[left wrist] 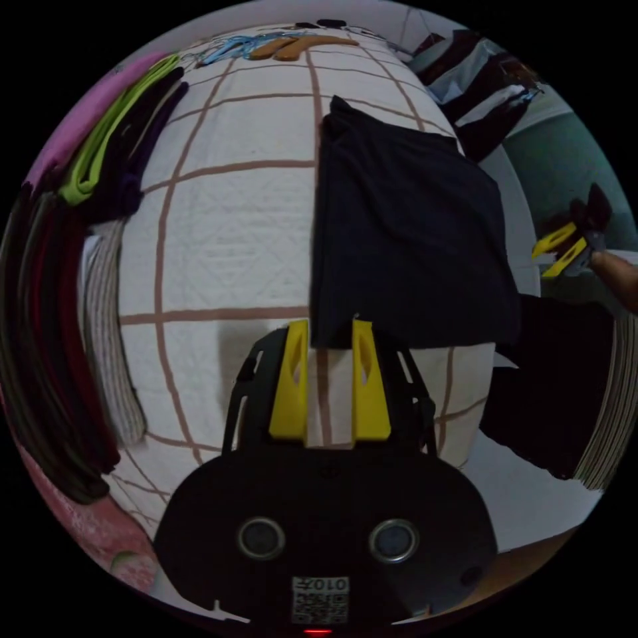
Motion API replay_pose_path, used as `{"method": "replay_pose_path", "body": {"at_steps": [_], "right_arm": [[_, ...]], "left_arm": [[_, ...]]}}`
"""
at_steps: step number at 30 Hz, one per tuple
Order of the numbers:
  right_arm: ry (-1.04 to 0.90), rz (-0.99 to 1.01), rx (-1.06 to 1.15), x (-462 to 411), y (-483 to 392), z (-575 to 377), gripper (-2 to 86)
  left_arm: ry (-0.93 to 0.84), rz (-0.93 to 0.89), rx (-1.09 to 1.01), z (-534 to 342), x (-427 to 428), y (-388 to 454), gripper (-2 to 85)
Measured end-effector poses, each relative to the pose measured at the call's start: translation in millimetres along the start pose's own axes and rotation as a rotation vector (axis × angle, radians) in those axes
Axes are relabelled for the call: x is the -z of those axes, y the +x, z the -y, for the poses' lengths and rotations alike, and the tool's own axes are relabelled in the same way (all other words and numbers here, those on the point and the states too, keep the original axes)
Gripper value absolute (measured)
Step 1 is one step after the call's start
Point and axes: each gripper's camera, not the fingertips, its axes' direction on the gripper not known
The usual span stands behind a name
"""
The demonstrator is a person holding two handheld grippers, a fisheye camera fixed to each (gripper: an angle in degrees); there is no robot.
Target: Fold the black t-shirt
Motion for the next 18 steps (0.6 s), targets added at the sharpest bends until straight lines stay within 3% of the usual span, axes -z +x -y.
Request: {"method": "replay_pose_path", "body": {"at_steps": [11, 18], "right_arm": [[-0.013, -0.118, -0.13, -33.6, -70.3, 35.9, 6.9], [-0.089, -0.163, -0.188, -60.0, -99.4, 54.3, 6.8]], "left_arm": [[0.113, -0.173, -0.102, -46.2, 29.6, -55.2, 0.8], [0.184, -0.26, 0.042, -94.3, 17.6, -98.1, 0.1]]}}
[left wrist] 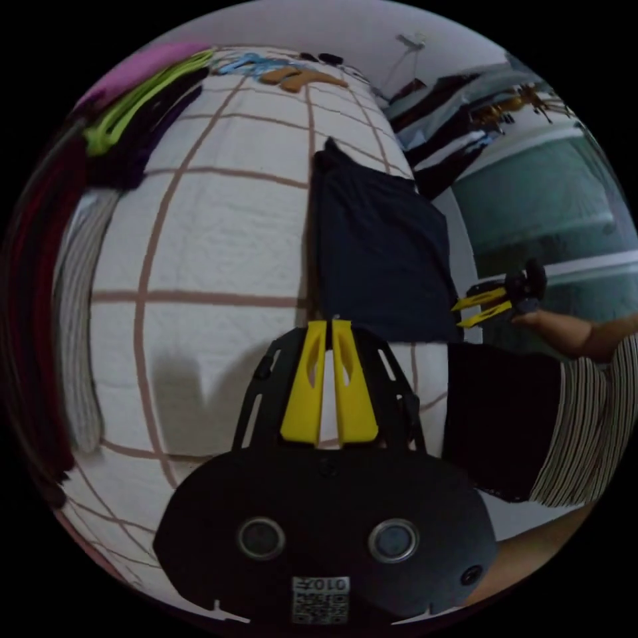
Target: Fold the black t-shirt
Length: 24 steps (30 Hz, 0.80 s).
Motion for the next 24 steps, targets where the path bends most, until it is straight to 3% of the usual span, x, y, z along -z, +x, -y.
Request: {"method": "replay_pose_path", "body": {"at_steps": [6, 10, 13, 20, 24], "right_arm": [[-0.034, 0.005, 0.03, 3.8, -17.1, 16.0, 6.6], [0.217, -0.098, 0.038, 51.4, -11.0, 35.8, 7.0], [0.288, -0.152, 0.036, 66.6, 12.4, 71.7, 8.8], [0.2, -0.186, -0.002, 45.8, 50.3, 162.7, 9.8], [0.126, -0.117, 0.014, 17.6, 52.9, 190.5, 8.0]], "left_arm": [[0.084, -0.088, 0.171, -35.2, -11.5, -31.3, 0.9], [0.094, -0.038, 0.083, -53.3, 12.9, -30.3, 2.3], [0.062, 0.008, 0.014, -57.1, 18.3, -23.4, 2.5], [-0.021, 0.1, -0.031, -51.9, -3.2, -13.4, 1.5], [0.014, 0.052, -0.037, -71.6, 6.2, -16.8, 0.6]]}}
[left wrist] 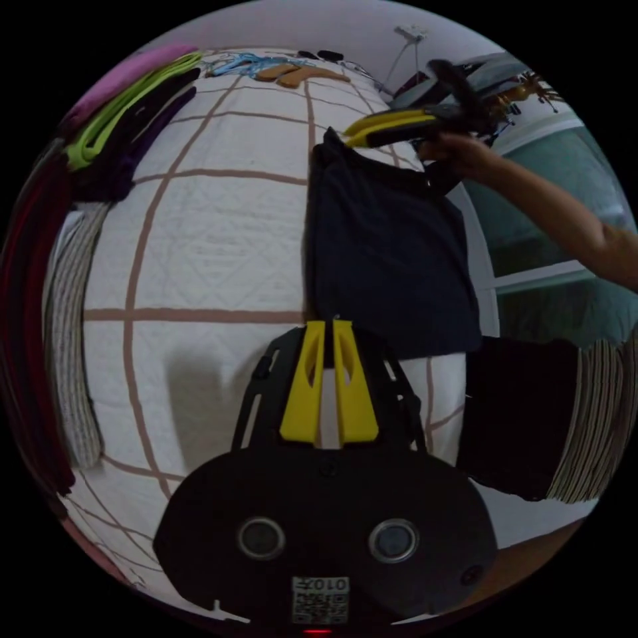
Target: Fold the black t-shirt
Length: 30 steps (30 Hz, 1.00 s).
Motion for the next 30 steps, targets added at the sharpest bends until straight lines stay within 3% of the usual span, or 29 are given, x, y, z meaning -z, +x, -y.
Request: {"method": "replay_pose_path", "body": {"at_steps": [4, 12, 15, 18, 21, 26, 30], "right_arm": [[0.001, -0.03, 0.08, -9.2, -16.5, 8.2, 4.3], [-0.042, -0.075, -0.005, -37.4, -14.8, 14.8, 3.6], [-0.112, -0.087, 0.057, -65.6, -21.9, 9.3, 3.8], [-0.065, -0.091, -0.004, -67.5, -18.4, -1.3, 4.6], [0.071, -0.125, -0.084, -49.3, -13.9, -26.4, 5.2], [0.208, -0.136, -0.108, -28.8, -35.1, -95.1, 5.7], [0.188, -0.051, -0.147, -49.2, -66.6, -163.4, 5.4]], "left_arm": [[0.084, -0.079, 0.038, -31.4, 12.8, -8.7, 0.3], [0.142, -0.178, 0.173, -76.4, -0.3, -29.6, 0.6], [0.157, -0.223, 0.252, -95.9, -10.5, -38.6, 1.2], [0.169, -0.236, 0.306, -108.5, -11.1, -41.6, 2.5], [0.222, -0.15, 0.302, -124.2, 6.0, -34.1, 4.0], [0.247, 0.203, 0.235, -165.4, 45.9, 16.2, 5.9], [0.216, 0.062, 0.187, -187.9, 30.7, 60.0, 7.0]]}}
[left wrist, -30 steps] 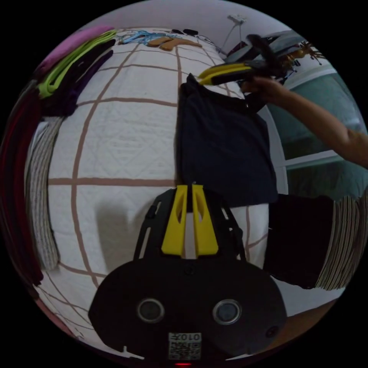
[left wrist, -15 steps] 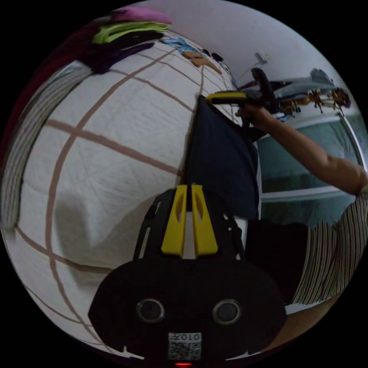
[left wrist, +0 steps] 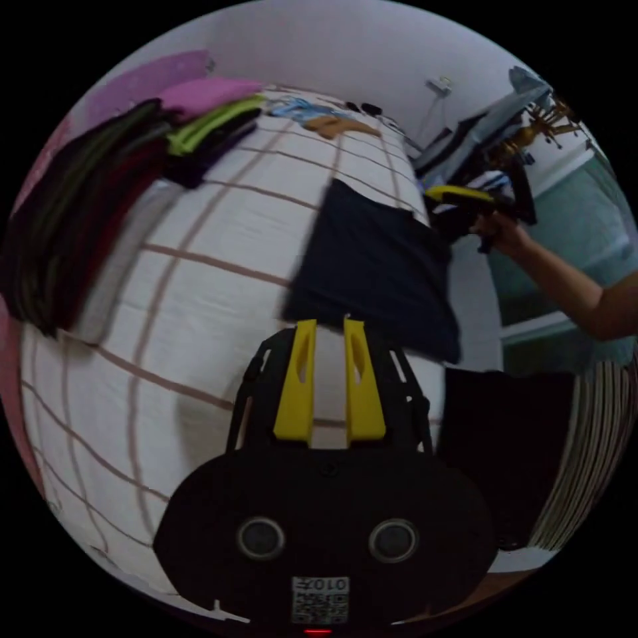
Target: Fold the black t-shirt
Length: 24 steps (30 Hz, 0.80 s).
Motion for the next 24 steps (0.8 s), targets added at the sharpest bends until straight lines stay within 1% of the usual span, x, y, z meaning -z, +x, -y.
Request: {"method": "replay_pose_path", "body": {"at_steps": [2, 3, 4, 5, 6, 9, 11, 14, 17, 19, 21, 24], "right_arm": [[-0.015, 0.013, 0.001, -6.4, -12.8, -29.0, 5.4], [-0.021, 0.04, -0.006, -11.4, -20.5, -46.2, 5.5], [-0.026, 0.094, -0.03, -17.1, -26.6, -62.2, 5.6], [-0.024, 0.126, -0.042, -20.1, -29.6, -69.8, 5.6], [-0.029, 0.174, -0.042, -27.2, -37.0, -84.2, 5.8], [-0.101, 0.172, 0.023, -46.9, -56.9, -113.2, 6.1], [-0.113, 0.182, 0.032, -55.5, -62.9, -128.2, 6.1], [-0.158, 0.213, 0.024, -71.8, -63.4, -152.1, 6.4], [-0.166, 0.328, -0.068, -87.3, -51.2, -175.4, 6.5], [-0.149, 0.479, -0.212, -102.5, -34.7, -194.7, 6.7], [-0.137, 0.582, -0.3, -115.0, -22.9, -209.0, 6.9], [-0.142, 0.626, -0.342, -132.0, -10.4, -228.4, 7.2]], "left_arm": [[0.001, -0.085, 0.032, -25.8, -13.6, 27.8, 7.5], [-0.001, -0.1, 0.042, -31.6, -17.9, 34.5, 7.7], [0.004, -0.172, 0.082, -42.2, -26.8, 43.8, 7.9], [0.019, -0.287, 0.14, -51.5, -36.6, 47.8, 8.1], [0.018, -0.325, 0.17, -55.4, -41.6, 48.9, 8.2], [0.021, -0.364, 0.319, -70.9, -60.0, 44.8, 8.8], [0.04, -0.435, 0.448, -79.4, -70.8, 30.9, 9.3], [0.011, -0.457, 0.509, -84.4, -76.5, 24.2, 9.7], [-0.011, -0.52, 0.531, -89.8, -80.5, 28.1, 9.9], [-0.023, -0.539, 0.536, -92.6, -82.6, 33.6, 9.9], [-0.045, -0.544, 0.544, -95.8, -85.9, 37.4, 9.6], [-0.072, -0.582, 0.58, -104.7, -93.7, 37.9, 8.8]]}}
